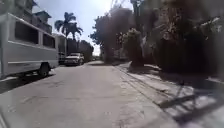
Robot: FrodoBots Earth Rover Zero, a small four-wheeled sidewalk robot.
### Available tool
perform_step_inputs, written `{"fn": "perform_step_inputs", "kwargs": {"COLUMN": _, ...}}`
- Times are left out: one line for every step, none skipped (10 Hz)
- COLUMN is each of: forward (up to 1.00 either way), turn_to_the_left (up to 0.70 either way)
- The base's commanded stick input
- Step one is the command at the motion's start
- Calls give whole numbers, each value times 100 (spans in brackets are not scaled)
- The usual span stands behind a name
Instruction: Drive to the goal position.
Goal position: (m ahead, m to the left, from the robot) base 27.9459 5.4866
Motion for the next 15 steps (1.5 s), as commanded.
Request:
{"fn": "perform_step_inputs", "kwargs": {"forward": 100, "turn_to_the_left": -28}}
{"fn": "perform_step_inputs", "kwargs": {"forward": 100, "turn_to_the_left": -1}}
{"fn": "perform_step_inputs", "kwargs": {"forward": 100, "turn_to_the_left": 2}}
{"fn": "perform_step_inputs", "kwargs": {"forward": 100, "turn_to_the_left": 2}}
{"fn": "perform_step_inputs", "kwargs": {"forward": 100, "turn_to_the_left": 2}}
{"fn": "perform_step_inputs", "kwargs": {"forward": 100, "turn_to_the_left": 2}}
{"fn": "perform_step_inputs", "kwargs": {"forward": 100, "turn_to_the_left": 2}}
{"fn": "perform_step_inputs", "kwargs": {"forward": 100, "turn_to_the_left": 2}}
{"fn": "perform_step_inputs", "kwargs": {"forward": 100, "turn_to_the_left": 2}}
{"fn": "perform_step_inputs", "kwargs": {"forward": 100, "turn_to_the_left": 2}}
{"fn": "perform_step_inputs", "kwargs": {"forward": 100, "turn_to_the_left": 2}}
{"fn": "perform_step_inputs", "kwargs": {"forward": 100, "turn_to_the_left": 2}}
{"fn": "perform_step_inputs", "kwargs": {"forward": 100, "turn_to_the_left": 2}}
{"fn": "perform_step_inputs", "kwargs": {"forward": 100, "turn_to_the_left": 2}}
{"fn": "perform_step_inputs", "kwargs": {"forward": 100, "turn_to_the_left": 2}}
